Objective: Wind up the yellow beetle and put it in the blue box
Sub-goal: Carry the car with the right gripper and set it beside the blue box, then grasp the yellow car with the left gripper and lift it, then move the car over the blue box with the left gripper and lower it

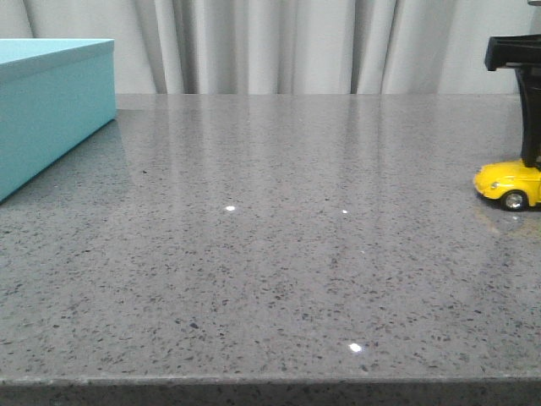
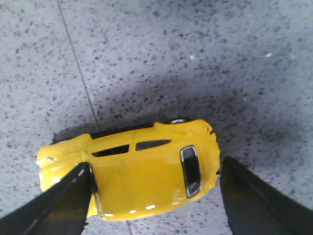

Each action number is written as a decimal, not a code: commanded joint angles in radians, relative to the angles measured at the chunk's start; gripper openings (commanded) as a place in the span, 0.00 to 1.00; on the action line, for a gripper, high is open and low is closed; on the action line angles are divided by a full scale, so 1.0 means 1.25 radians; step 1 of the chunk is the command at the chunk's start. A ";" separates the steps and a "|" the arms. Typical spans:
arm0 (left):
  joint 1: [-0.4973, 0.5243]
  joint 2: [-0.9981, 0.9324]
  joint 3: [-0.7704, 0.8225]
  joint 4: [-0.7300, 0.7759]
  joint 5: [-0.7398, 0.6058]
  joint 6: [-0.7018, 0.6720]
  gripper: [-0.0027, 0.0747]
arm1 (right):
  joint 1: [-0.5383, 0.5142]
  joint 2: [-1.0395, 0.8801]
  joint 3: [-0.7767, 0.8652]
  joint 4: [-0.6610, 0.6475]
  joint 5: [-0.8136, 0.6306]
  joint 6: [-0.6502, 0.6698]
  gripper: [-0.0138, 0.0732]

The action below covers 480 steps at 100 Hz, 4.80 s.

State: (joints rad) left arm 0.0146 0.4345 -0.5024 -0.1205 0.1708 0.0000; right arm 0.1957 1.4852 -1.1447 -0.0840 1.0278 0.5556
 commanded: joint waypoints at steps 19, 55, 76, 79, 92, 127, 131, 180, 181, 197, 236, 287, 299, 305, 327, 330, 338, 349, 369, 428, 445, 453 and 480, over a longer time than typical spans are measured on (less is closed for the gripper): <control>0.001 0.012 -0.032 -0.006 -0.071 0.000 0.55 | 0.041 -0.209 -0.109 0.109 0.051 -0.132 0.78; 0.001 0.012 -0.032 -0.006 -0.070 0.000 0.55 | 0.078 -0.535 -0.110 0.124 0.010 -0.154 0.78; 0.001 0.012 -0.032 -0.006 -0.068 0.000 0.55 | 0.078 -0.570 -0.107 0.124 0.046 -0.152 0.78; 0.001 0.012 -0.032 -0.006 -0.068 0.000 0.55 | 0.078 -0.569 -0.107 0.124 0.049 -0.152 0.78; 0.001 0.012 -0.032 -0.006 -0.068 0.000 0.55 | 0.078 -0.569 -0.107 0.131 0.046 -0.152 0.78; 0.001 0.012 -0.032 -0.006 -0.063 0.000 0.55 | 0.078 -0.569 -0.107 0.133 0.043 -0.152 0.78; 0.001 0.013 -0.032 -0.006 -0.060 0.000 0.55 | 0.078 -0.569 -0.107 0.133 0.043 -0.152 0.78; -0.199 0.224 -0.180 -0.006 0.095 0.278 0.64 | 0.078 -0.569 -0.107 0.133 0.046 -0.152 0.78; -0.208 0.232 -0.184 -0.006 0.094 0.286 0.64 | 0.078 -0.569 -0.107 0.133 0.045 -0.152 0.78; -0.293 0.341 -0.249 -0.003 0.153 0.408 0.64 | 0.078 -0.569 -0.107 0.133 0.042 -0.152 0.78; -0.344 0.620 -0.472 -0.003 0.422 0.677 0.63 | 0.078 -0.569 -0.107 0.134 0.027 -0.152 0.78; -0.369 0.886 -0.665 0.045 0.595 0.790 0.63 | 0.078 -0.569 -0.107 0.134 0.006 -0.155 0.78; -0.375 0.913 -0.669 0.077 0.593 0.790 0.63 | 0.078 -0.569 -0.107 0.134 0.004 -0.155 0.78; -0.375 0.923 -0.669 0.083 0.593 0.790 0.63 | 0.078 -0.569 -0.107 0.134 0.004 -0.155 0.78; -0.375 0.947 -0.669 0.101 0.595 0.790 0.63 | 0.078 -0.569 -0.107 0.134 0.003 -0.155 0.78; -0.375 0.948 -0.669 0.101 0.595 0.790 0.63 | 0.078 -0.569 -0.107 0.134 0.003 -0.155 0.78; -0.375 0.948 -0.669 0.101 0.595 0.790 0.57 | 0.078 -0.569 -0.107 0.134 0.003 -0.155 0.78; -0.375 0.948 -0.669 0.101 0.595 0.790 0.40 | 0.078 -0.569 -0.107 0.134 0.003 -0.155 0.78; -0.375 0.947 -0.678 0.101 0.596 0.790 0.25 | 0.078 -0.569 -0.107 0.134 0.003 -0.155 0.78; -0.249 0.829 -0.955 0.101 0.561 0.198 0.25 | 0.078 -0.569 -0.107 0.134 0.012 -0.155 0.78; -0.134 0.826 -0.955 0.096 0.602 0.091 0.27 | 0.078 -0.569 -0.107 0.134 0.014 -0.155 0.78; -0.094 0.831 -0.951 0.096 0.629 0.045 0.29 | 0.078 -0.569 -0.107 0.134 0.014 -0.155 0.78; -0.025 0.845 -0.892 0.096 0.631 0.015 0.30 | 0.078 -0.569 -0.107 0.134 0.014 -0.155 0.78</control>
State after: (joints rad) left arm -0.0329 1.5113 -1.6114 0.0099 1.0142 0.0409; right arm 0.2908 0.7708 -1.2569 0.0805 1.1012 0.3698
